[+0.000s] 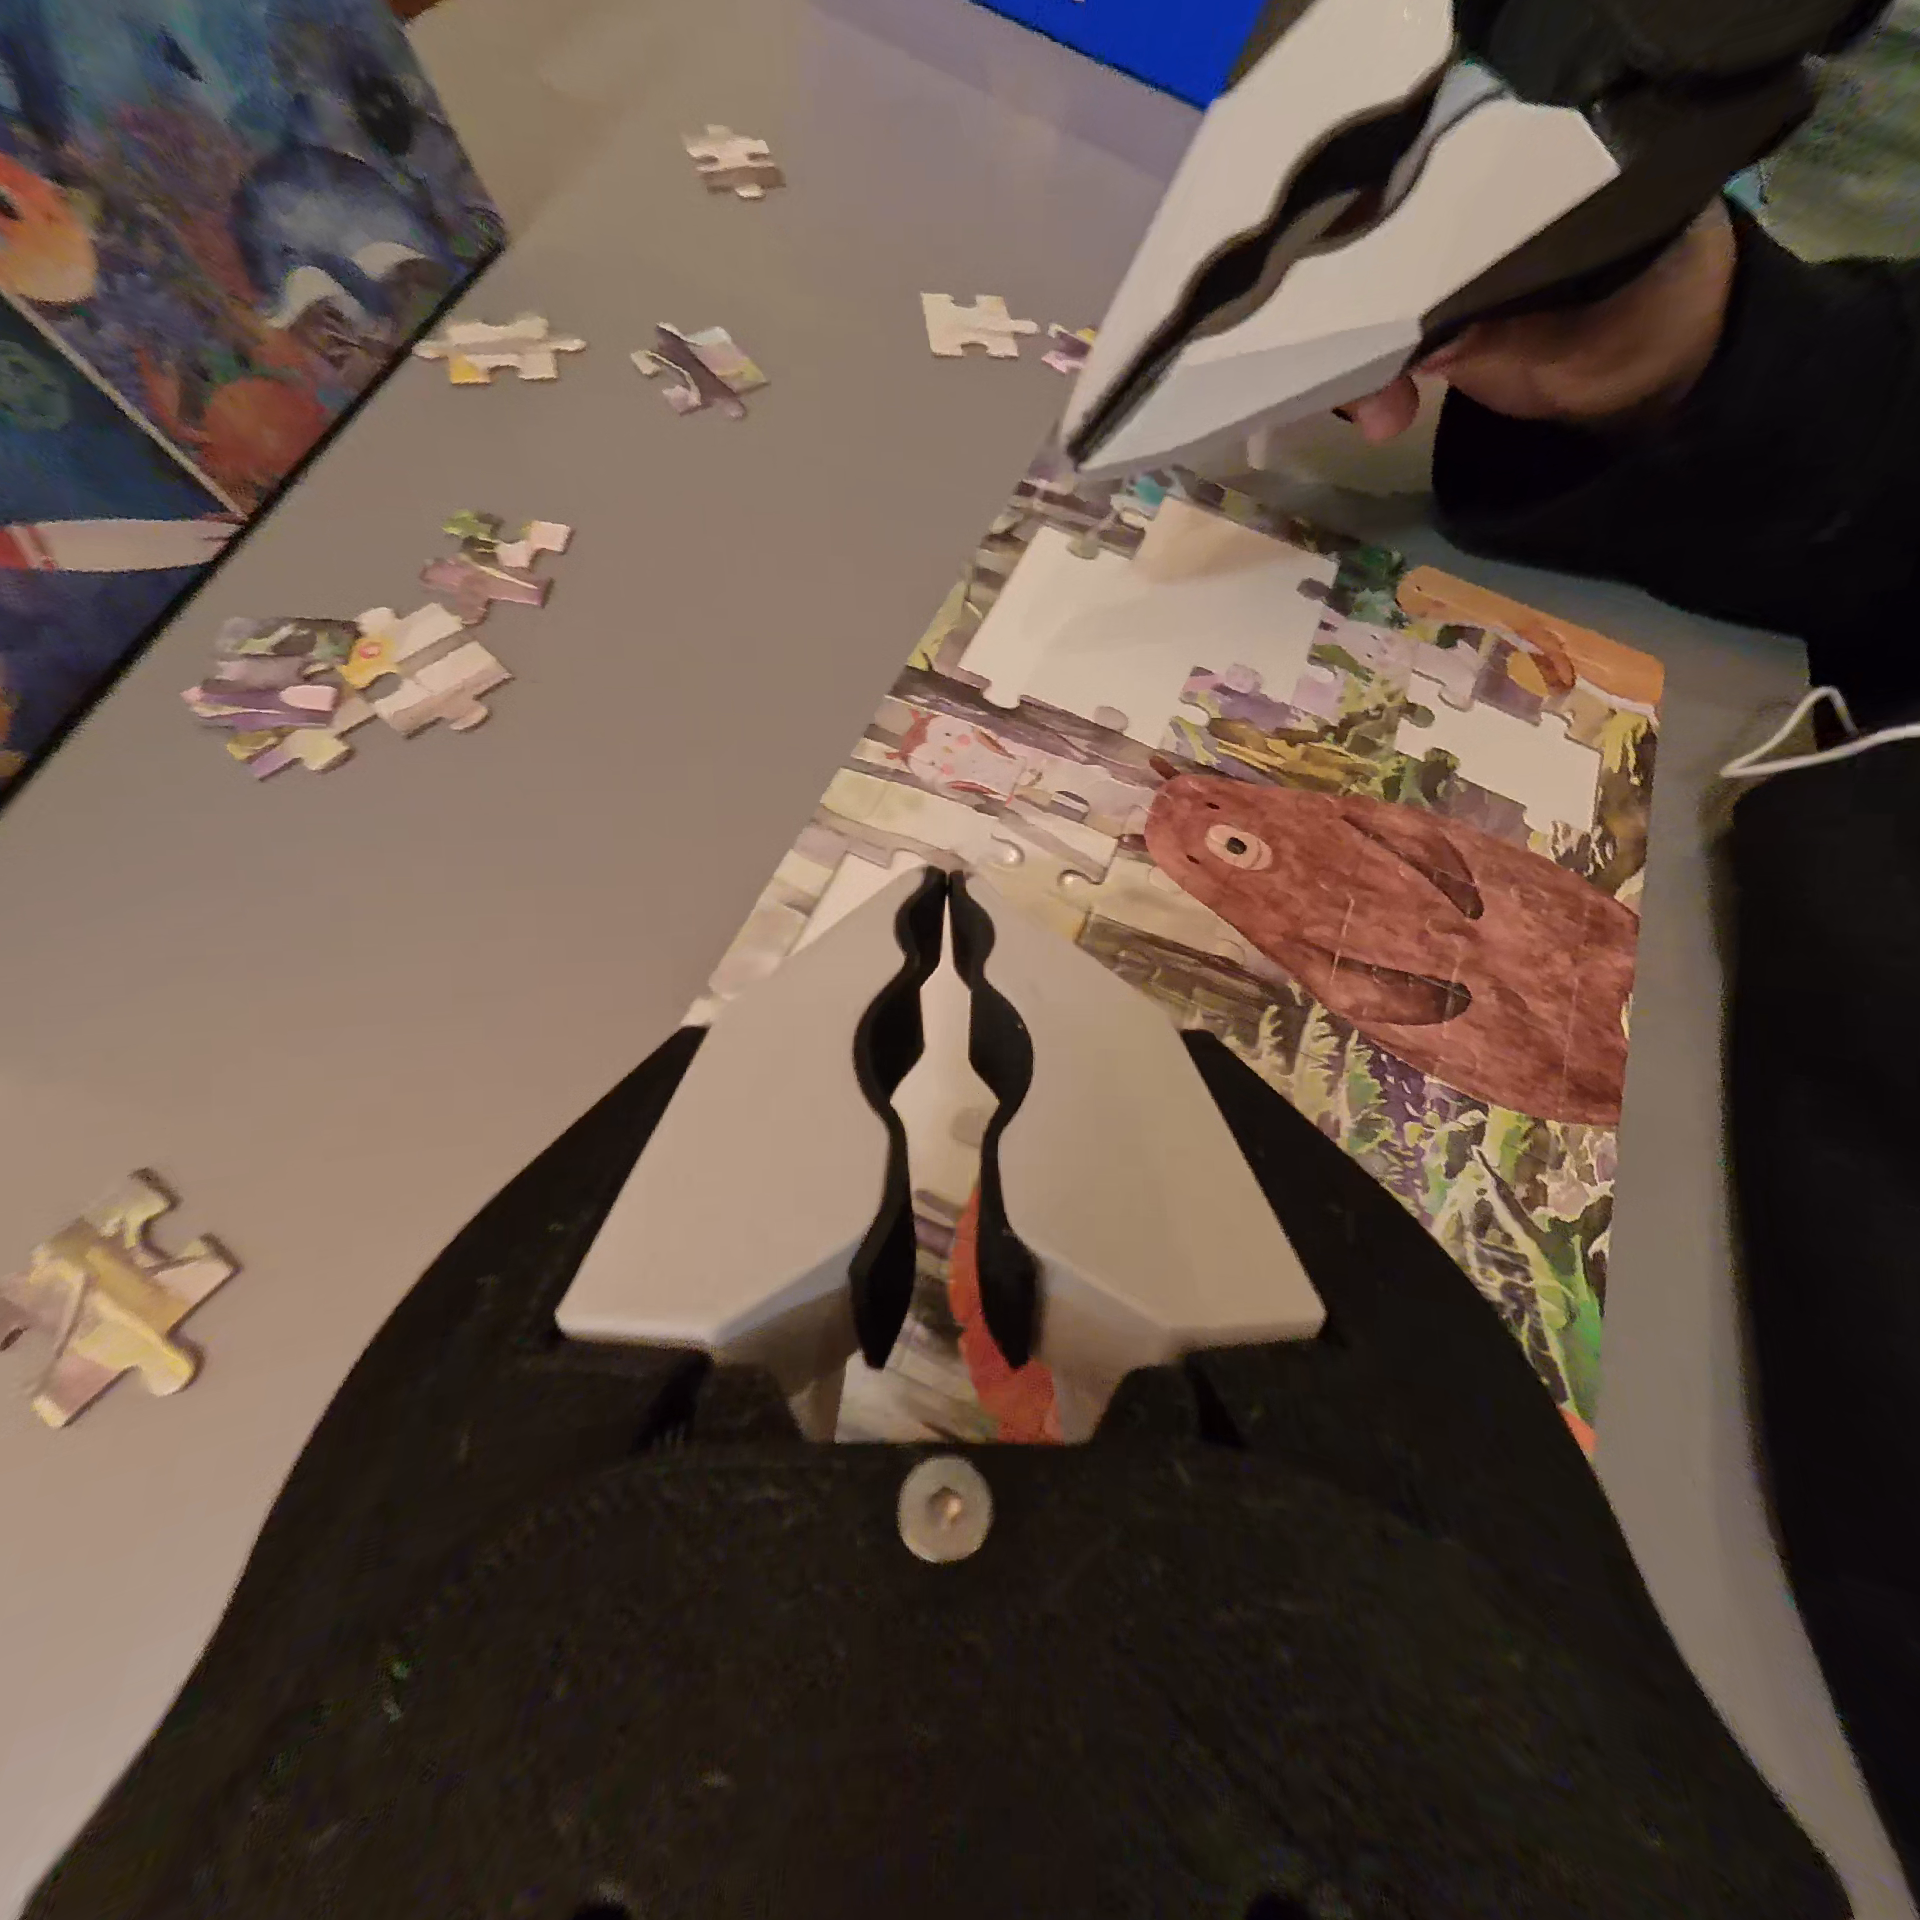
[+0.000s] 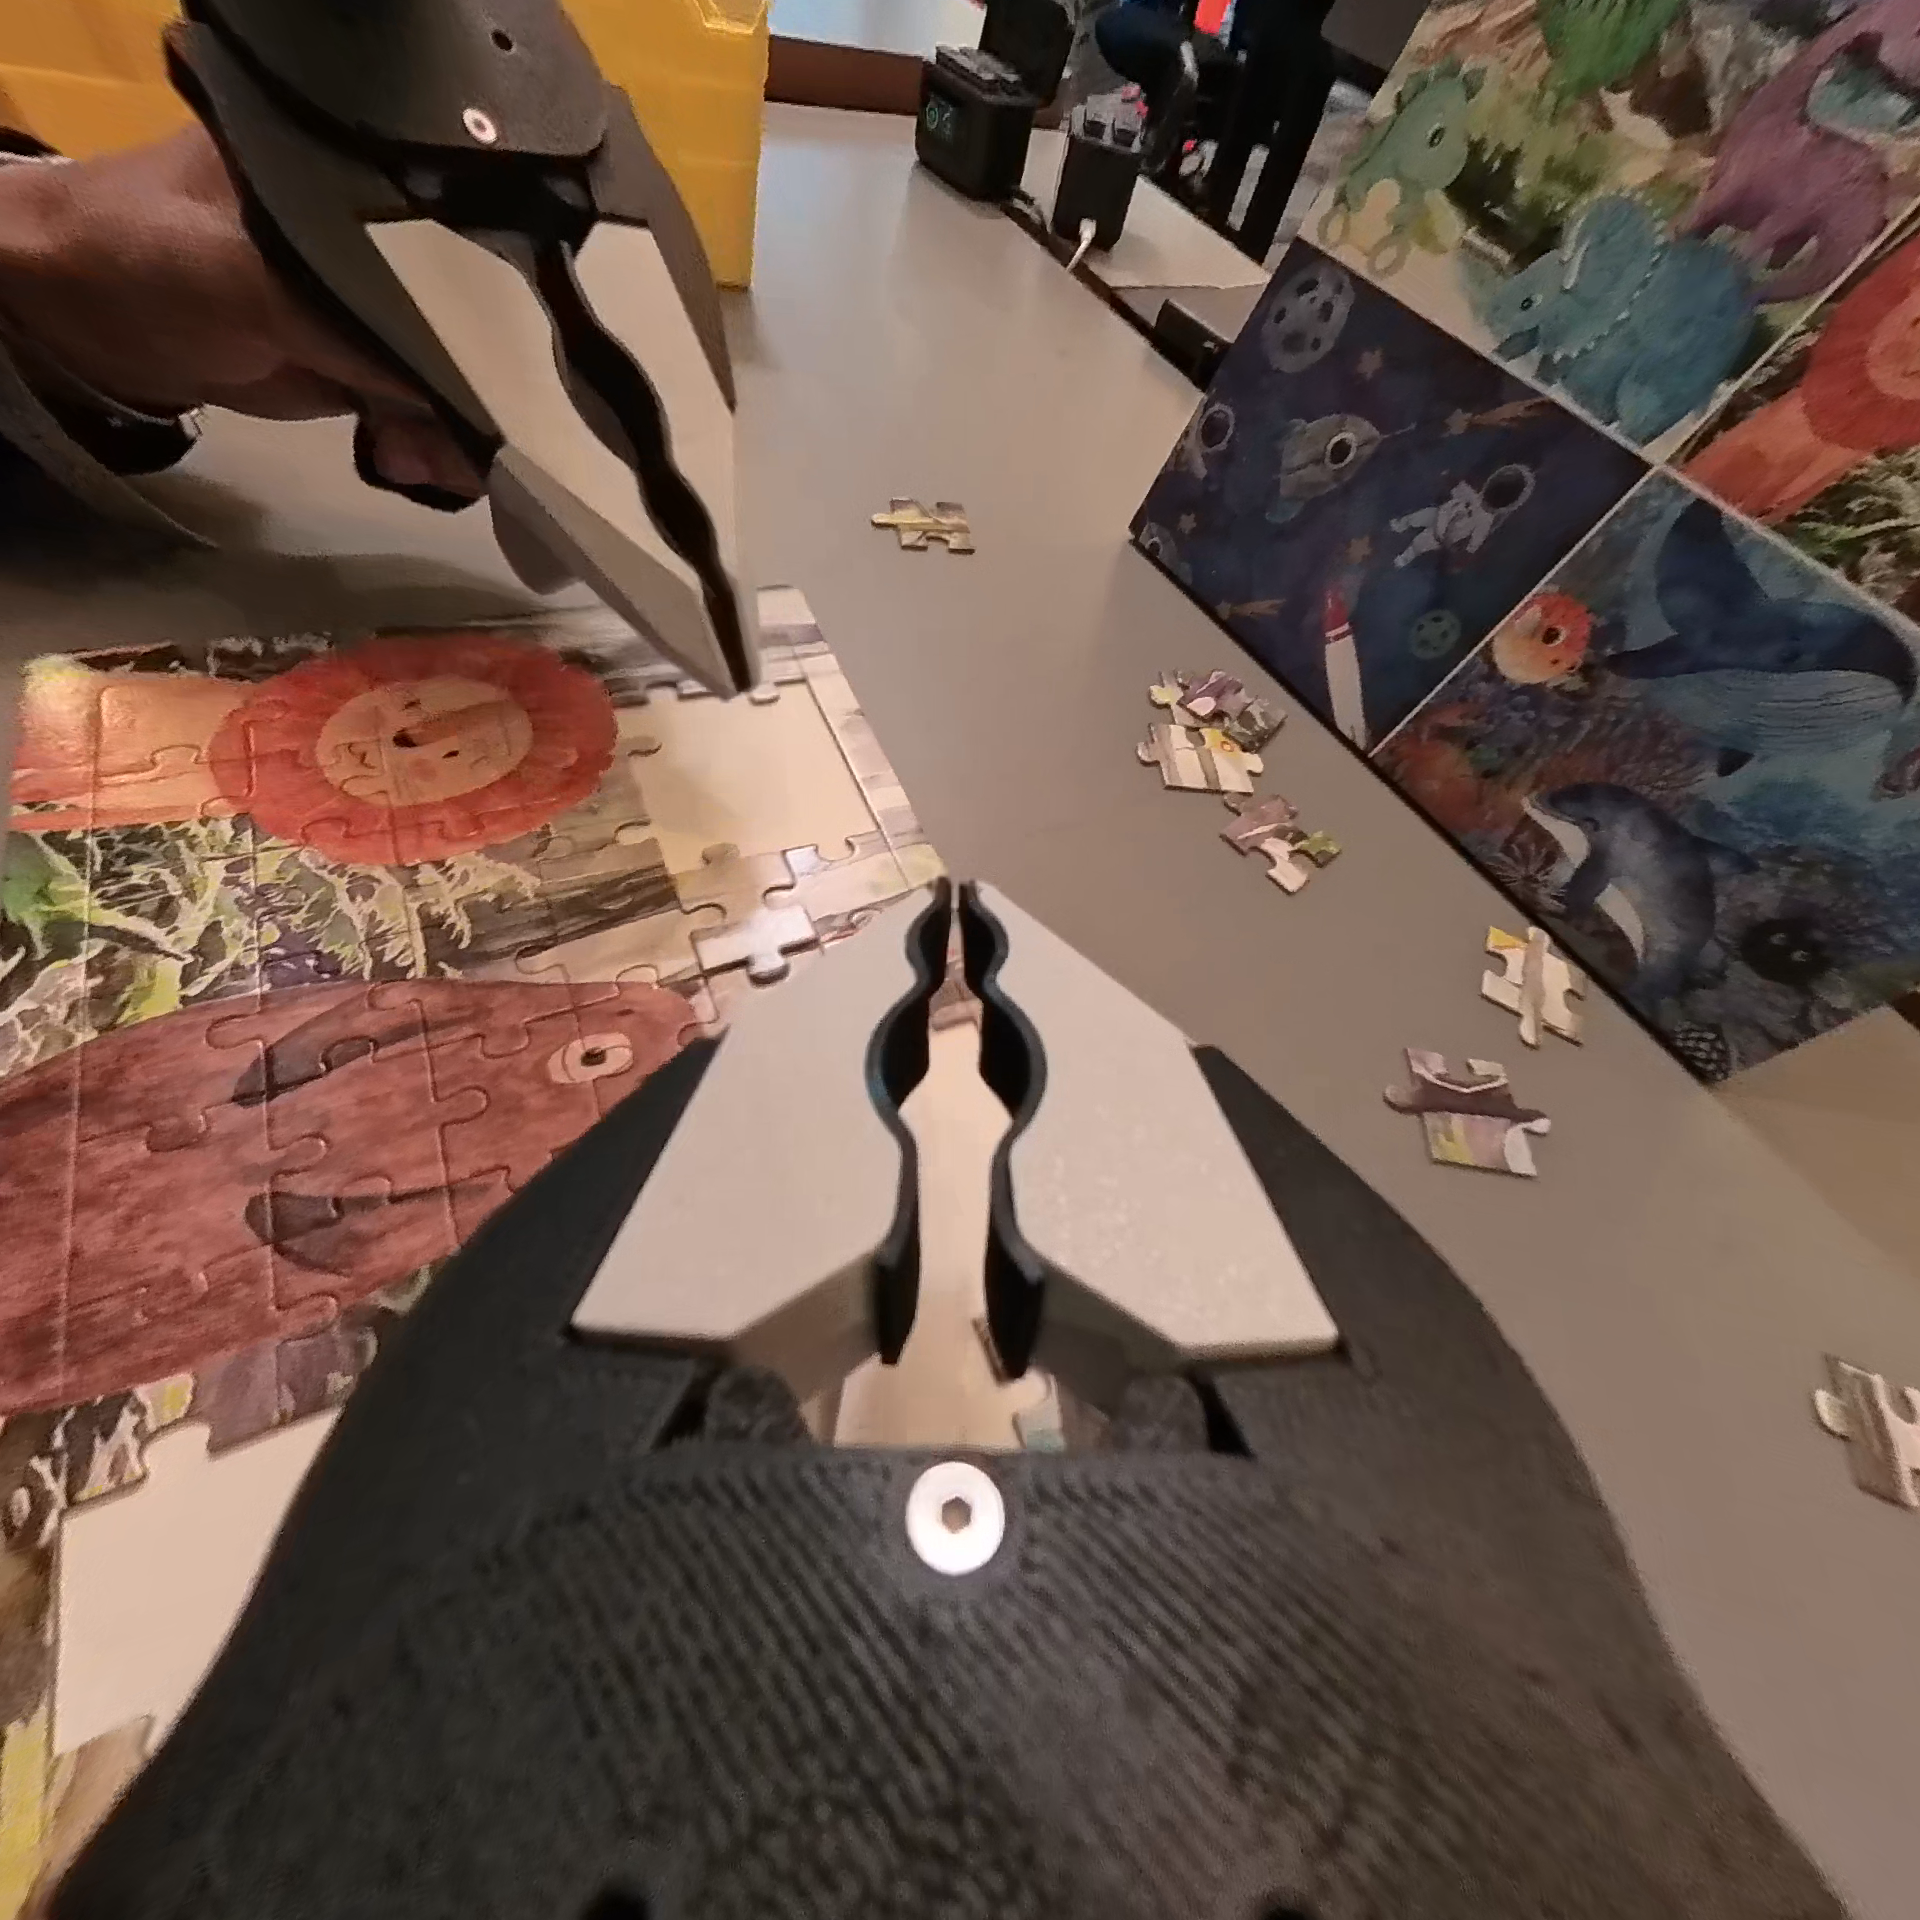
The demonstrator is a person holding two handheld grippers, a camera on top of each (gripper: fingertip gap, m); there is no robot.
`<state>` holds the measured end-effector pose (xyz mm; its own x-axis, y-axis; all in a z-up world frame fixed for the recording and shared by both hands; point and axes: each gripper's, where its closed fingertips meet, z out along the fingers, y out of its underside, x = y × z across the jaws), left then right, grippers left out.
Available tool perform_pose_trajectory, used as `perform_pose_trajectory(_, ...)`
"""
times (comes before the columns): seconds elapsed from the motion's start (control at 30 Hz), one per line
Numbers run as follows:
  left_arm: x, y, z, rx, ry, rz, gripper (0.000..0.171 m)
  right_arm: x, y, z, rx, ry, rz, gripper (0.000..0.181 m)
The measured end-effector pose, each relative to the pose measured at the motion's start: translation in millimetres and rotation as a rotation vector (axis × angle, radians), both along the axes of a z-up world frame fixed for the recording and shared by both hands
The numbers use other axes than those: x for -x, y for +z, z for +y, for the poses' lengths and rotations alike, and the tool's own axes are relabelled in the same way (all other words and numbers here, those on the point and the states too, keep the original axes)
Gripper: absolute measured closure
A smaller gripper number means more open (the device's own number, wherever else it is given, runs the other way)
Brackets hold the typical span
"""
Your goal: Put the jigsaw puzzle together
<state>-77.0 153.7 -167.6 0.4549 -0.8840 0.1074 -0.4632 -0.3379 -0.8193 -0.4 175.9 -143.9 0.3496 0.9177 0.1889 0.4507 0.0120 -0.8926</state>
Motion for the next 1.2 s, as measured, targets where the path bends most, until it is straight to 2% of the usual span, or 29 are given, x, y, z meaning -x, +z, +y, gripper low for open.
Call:
perform_pose_trajectory(0.27,-25,-22,-22,0.078,-0.08,0.051,0.17,18,-29,-16,0.071,0.095,-0.101,0.181)
perform_pose_trajectory(0.47,-27,-36,-19,0.059,-0.054,0.129,0.168,29,-47,-26,0.089,0.131,-0.191,0.181)
perform_pose_trajectory(0.7,-28,-40,-18,0.077,-0.042,0.126,0.168,34,-63,-33,0.139,0.163,-0.248,0.181)
perform_pose_trajectory(1.2,-25,-42,-13,0.068,-0.014,0.131,0.168,34,-65,-34,0.153,0.159,-0.256,0.181)
